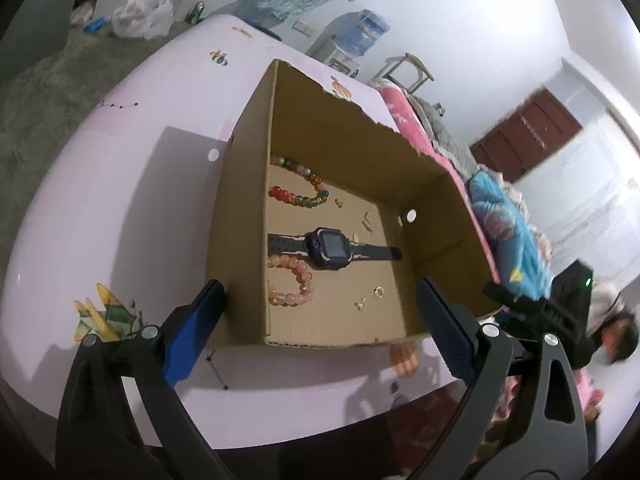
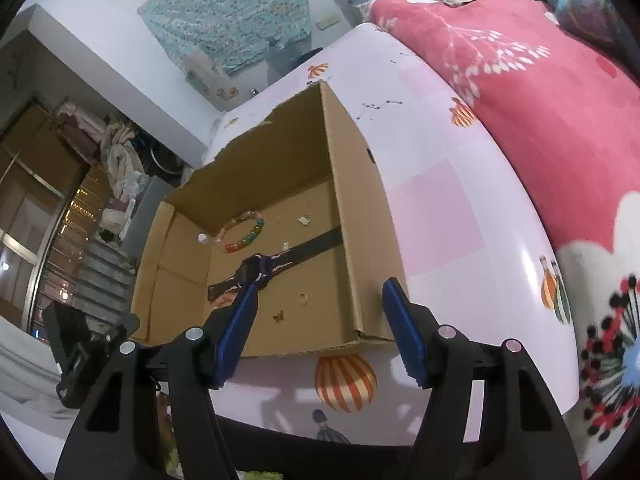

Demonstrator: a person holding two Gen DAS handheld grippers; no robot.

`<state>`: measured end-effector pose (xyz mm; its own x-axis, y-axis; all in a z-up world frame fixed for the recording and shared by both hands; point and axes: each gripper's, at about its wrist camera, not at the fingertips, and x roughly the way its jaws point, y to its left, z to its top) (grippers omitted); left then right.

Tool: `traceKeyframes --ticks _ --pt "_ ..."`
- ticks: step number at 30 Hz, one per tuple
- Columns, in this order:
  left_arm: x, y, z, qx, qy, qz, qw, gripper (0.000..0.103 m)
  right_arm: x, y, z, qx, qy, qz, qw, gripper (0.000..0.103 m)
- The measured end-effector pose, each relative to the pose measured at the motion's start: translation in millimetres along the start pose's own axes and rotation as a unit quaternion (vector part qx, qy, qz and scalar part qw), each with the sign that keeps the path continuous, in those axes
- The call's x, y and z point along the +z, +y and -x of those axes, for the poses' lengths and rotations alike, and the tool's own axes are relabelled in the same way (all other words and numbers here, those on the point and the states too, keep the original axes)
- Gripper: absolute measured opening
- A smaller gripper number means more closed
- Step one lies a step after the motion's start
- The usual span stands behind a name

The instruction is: Organize jewelry

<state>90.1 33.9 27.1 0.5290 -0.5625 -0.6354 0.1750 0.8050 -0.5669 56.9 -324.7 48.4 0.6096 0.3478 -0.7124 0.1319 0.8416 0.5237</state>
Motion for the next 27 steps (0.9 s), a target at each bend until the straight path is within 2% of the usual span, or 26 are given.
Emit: traceKeyframes --ticks 2,4,6,10,14,18,24,27 --pt "-4 -6 1 0.017 -0.005 -0.022 0.9996 0.092 -4 -1 3 0.002 -0.006 0.0 1.0 0.064" --pt "-9 -16 9 0.053 -0.023 -0.04 0.9975 0.092 -9 3 13 -0.001 -0.023 0.005 1.0 0.064" --pt "-13 -26 18 0.073 -0.039 -0.059 0.9948 0.093 -19 8 26 -0.009 -0.044 0.017 0.999 0.073" --pt "-38 -47 43 0.137 -0.079 -0.109 0.9815 0.093 -55 19 47 -0.063 -0.08 0.054 0.993 0.08" --pt "-63 -57 57 0.155 -0.086 -0.125 0.9761 0.095 -90 29 51 -0.11 -0.08 0.095 0.986 0.085" --pt "-78 -66 62 0.2 -0.077 -0.129 0.9681 0.095 -110 47 50 -0.134 -0.078 0.14 0.978 0.089" --pt "-79 -81 64 0.275 -0.089 -0.15 0.9457 0.095 -117 77 49 -0.139 -0.096 0.192 0.967 0.096" --pt "-77 -85 64 0.281 -0.083 -0.155 0.9436 0.095 -117 88 43 -0.153 -0.095 0.203 0.962 0.096"
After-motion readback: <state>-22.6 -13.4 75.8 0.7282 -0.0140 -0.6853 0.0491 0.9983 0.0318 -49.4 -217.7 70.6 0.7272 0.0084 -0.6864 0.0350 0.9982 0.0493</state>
